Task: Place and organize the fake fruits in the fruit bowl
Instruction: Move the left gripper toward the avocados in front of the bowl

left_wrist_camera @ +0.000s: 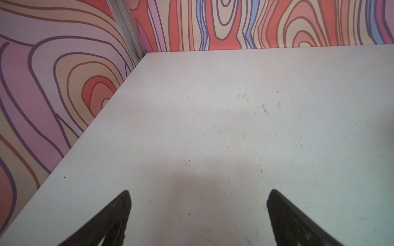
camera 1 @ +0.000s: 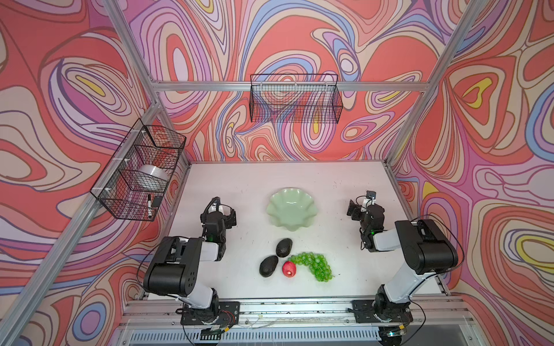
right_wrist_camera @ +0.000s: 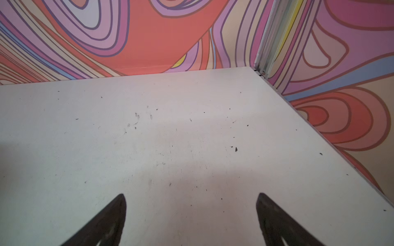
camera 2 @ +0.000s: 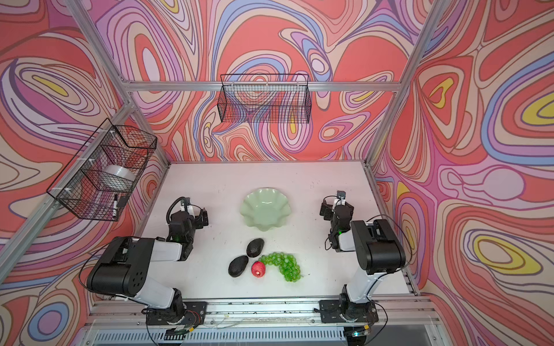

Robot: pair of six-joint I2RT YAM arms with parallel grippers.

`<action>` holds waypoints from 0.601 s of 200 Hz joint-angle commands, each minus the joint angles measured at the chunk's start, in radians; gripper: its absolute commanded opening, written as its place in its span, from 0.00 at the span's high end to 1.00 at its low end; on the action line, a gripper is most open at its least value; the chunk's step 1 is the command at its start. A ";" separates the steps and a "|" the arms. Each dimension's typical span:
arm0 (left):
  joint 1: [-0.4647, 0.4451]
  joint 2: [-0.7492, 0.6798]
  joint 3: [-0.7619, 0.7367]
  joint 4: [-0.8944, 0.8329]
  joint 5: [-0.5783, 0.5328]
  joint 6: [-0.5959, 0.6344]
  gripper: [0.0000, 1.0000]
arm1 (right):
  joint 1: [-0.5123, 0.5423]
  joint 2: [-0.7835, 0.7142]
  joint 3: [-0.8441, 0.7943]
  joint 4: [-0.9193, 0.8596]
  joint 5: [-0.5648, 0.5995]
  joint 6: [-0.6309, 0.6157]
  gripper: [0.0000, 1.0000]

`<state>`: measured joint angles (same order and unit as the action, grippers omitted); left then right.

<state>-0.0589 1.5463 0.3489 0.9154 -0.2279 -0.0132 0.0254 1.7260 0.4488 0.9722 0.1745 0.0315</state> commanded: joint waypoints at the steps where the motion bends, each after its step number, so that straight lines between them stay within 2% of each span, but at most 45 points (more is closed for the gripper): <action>1: 0.005 0.001 0.016 0.007 0.000 -0.012 0.00 | -0.004 -0.013 0.013 0.002 -0.004 0.005 0.02; 120: 0.007 0.003 0.022 -0.004 0.007 -0.016 0.00 | -0.004 -0.011 0.014 -0.002 -0.006 0.008 0.02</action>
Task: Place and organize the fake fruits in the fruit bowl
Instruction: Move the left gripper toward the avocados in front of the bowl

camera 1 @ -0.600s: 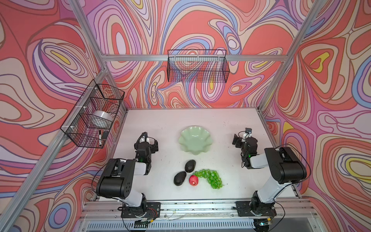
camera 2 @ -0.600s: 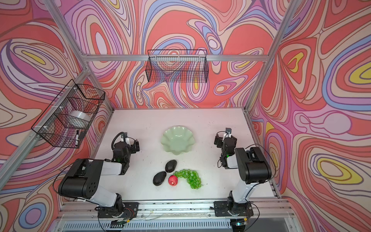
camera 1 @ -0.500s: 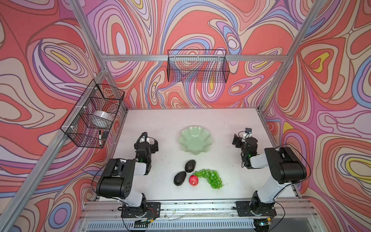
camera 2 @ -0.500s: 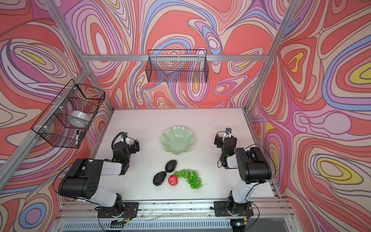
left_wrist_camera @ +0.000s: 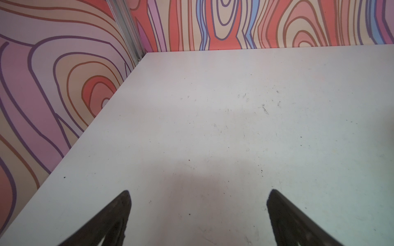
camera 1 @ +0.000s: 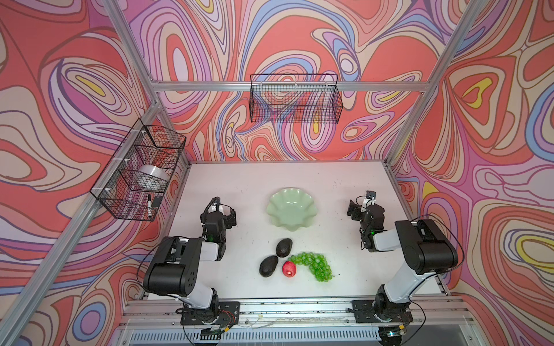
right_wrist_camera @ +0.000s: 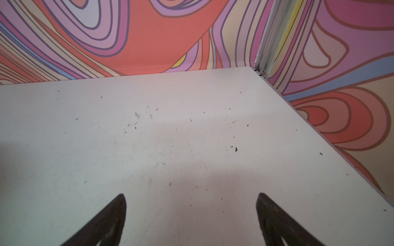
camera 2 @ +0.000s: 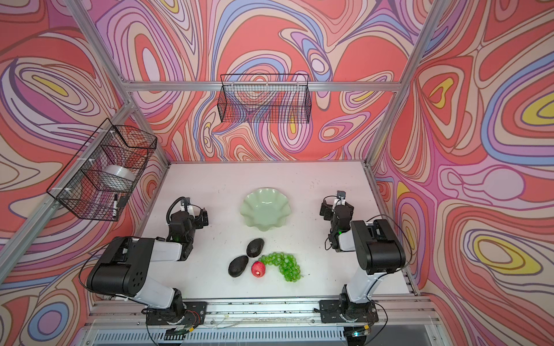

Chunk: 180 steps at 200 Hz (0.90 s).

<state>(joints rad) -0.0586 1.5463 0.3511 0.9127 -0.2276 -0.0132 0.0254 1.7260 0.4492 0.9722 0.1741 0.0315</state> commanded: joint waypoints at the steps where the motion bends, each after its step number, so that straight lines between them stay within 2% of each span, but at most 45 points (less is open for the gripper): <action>1: 0.006 0.004 0.020 -0.001 0.007 -0.016 0.00 | -0.004 -0.011 0.014 -0.002 -0.006 0.008 0.02; 77: 0.009 -0.001 0.016 0.003 0.011 -0.015 0.00 | -0.004 -0.011 0.014 -0.002 -0.006 0.007 0.02; 89: 0.009 -0.018 0.016 -0.007 0.041 0.002 0.00 | -0.004 -0.011 0.014 -0.001 -0.006 0.007 0.02; 99: 0.006 -0.089 0.050 -0.135 0.095 0.022 0.00 | -0.005 -0.012 0.014 -0.001 -0.006 0.008 0.02; 106: -0.003 -0.163 0.106 -0.325 0.095 0.017 0.00 | -0.004 -0.011 0.014 -0.001 -0.006 0.008 0.01; 117: -0.007 -0.275 0.223 -0.613 0.110 -0.071 0.00 | -0.004 -0.011 0.014 -0.001 -0.005 0.007 0.02; 130: -0.008 -0.389 0.313 -0.891 0.195 -0.151 0.00 | -0.004 -0.011 0.014 -0.003 -0.006 0.008 0.02; 157: -0.022 -0.625 0.395 -1.226 0.372 -0.194 0.00 | -0.004 -0.011 0.015 -0.003 -0.007 0.007 0.02; 180: -0.140 -0.758 0.459 -1.503 0.331 -0.166 0.05 | -0.004 -0.011 0.014 -0.003 -0.006 0.008 0.02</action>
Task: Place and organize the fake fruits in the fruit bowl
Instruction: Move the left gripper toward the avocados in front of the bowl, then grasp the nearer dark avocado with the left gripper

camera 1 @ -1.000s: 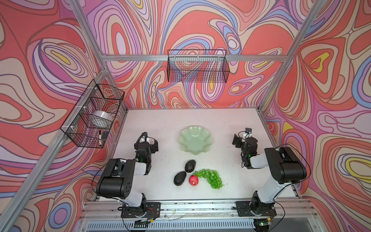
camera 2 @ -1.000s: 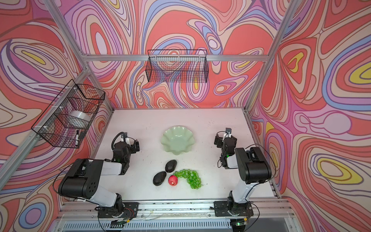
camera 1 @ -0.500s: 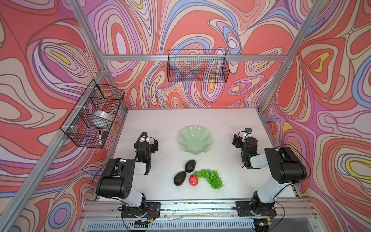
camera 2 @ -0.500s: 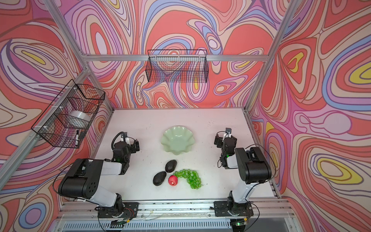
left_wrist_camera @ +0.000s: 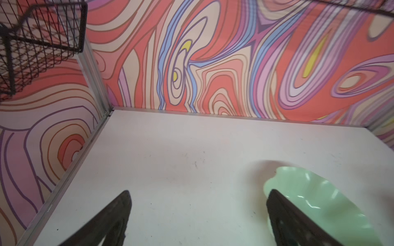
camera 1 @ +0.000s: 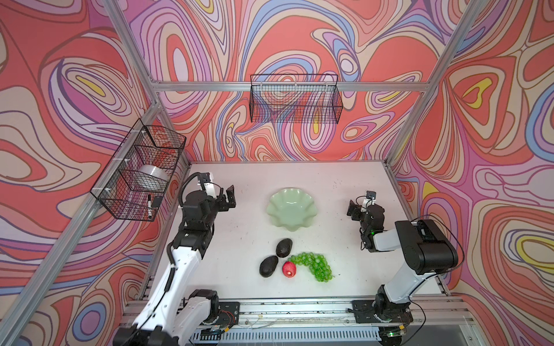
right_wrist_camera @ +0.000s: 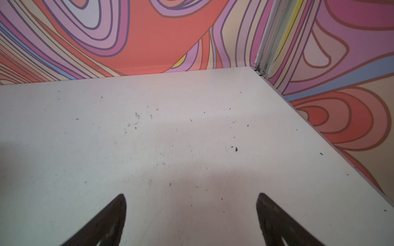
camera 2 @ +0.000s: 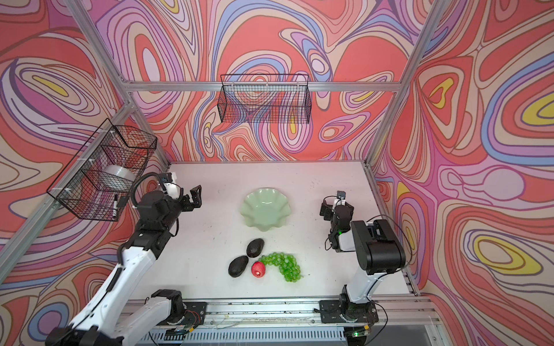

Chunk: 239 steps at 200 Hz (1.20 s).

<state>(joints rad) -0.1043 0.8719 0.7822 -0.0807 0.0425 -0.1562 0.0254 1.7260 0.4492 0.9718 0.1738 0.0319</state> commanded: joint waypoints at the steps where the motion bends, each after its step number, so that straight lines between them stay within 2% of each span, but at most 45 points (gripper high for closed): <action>1: -0.102 -0.086 0.032 -0.522 0.059 -0.024 0.06 | -0.004 -0.011 0.014 -0.002 -0.006 0.007 0.02; 23: -0.284 -0.125 0.076 -0.746 -0.040 -0.089 0.11 | -0.004 -0.011 0.015 -0.002 -0.006 0.007 0.02; 43: -0.484 -0.133 0.092 -0.803 -0.130 -0.208 0.10 | -0.004 -0.011 0.014 -0.002 -0.005 0.008 0.02; 65: -0.678 -0.017 0.148 -0.904 -0.285 -0.312 0.09 | -0.004 -0.011 0.015 -0.001 -0.006 0.007 0.02; 87: -0.803 0.156 0.186 -0.973 -0.339 -0.384 0.09 | -0.004 -0.011 0.014 -0.001 -0.005 0.006 0.02; 114: -0.857 0.257 0.186 -0.986 -0.318 -0.412 0.10 | -0.004 -0.012 0.014 -0.001 -0.005 0.007 0.02; 165: -0.858 0.249 0.093 -0.884 -0.185 -0.431 0.08 | -0.004 -0.011 0.014 -0.001 -0.006 0.008 0.02; 194: -0.858 0.312 0.079 -0.800 -0.116 -0.413 0.08 | -0.004 -0.011 0.014 -0.001 -0.006 0.007 0.02; 239: -0.858 0.422 0.078 -0.715 -0.078 -0.370 0.07 | -0.004 -0.012 0.014 -0.001 -0.006 0.007 0.02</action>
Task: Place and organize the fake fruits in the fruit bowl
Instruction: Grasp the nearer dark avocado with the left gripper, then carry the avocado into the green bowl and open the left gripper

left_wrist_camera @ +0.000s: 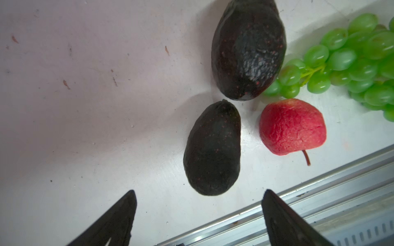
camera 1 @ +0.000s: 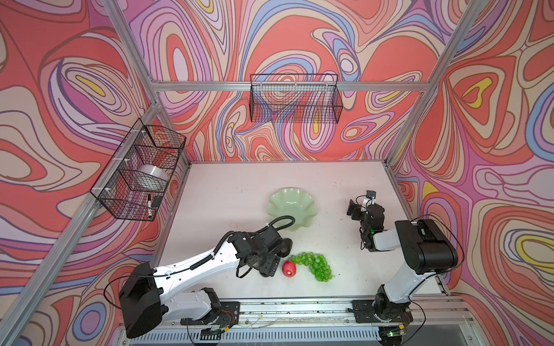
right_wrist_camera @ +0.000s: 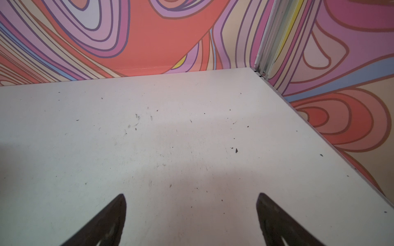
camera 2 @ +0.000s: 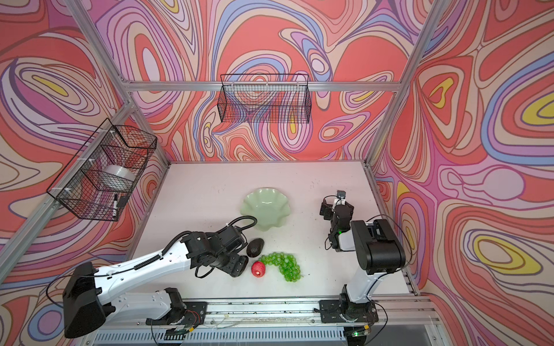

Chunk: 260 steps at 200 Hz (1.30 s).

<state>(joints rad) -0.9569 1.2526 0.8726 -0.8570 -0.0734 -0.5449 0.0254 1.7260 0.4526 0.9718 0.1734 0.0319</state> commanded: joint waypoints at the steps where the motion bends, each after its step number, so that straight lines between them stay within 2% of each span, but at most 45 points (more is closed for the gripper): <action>1: -0.006 0.043 -0.012 0.063 0.040 0.019 0.07 | -0.004 -0.011 0.011 -0.001 -0.006 0.007 0.02; 79: -0.005 0.193 -0.058 0.143 0.052 -0.060 0.12 | -0.005 -0.011 0.011 -0.001 -0.005 0.007 0.01; 124: -0.004 0.198 -0.056 0.115 0.020 -0.085 0.27 | -0.003 -0.012 0.011 -0.001 -0.006 0.007 0.02; 174: 0.007 0.099 -0.062 0.012 -0.027 -0.095 0.45 | -0.004 -0.011 0.011 -0.001 -0.006 0.007 0.02; 189: 0.012 0.060 -0.032 -0.042 -0.040 -0.089 0.49 | -0.004 -0.011 0.011 -0.001 -0.006 0.008 0.02; 218: 0.046 -0.025 0.083 -0.138 -0.091 -0.045 0.49 | -0.004 -0.011 0.011 -0.001 -0.005 0.008 0.02; 238: 0.121 -0.037 0.173 -0.103 -0.069 0.021 0.49 | -0.005 -0.011 0.011 -0.001 -0.005 0.008 0.02; 260: 0.190 0.049 0.272 -0.018 -0.036 0.116 0.50 | -0.004 -0.011 0.011 -0.001 -0.005 0.007 0.02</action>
<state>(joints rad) -0.8230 1.2354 1.0554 -0.9203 -0.1131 -0.5339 0.0254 1.7260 0.4526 0.9718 0.1707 0.0319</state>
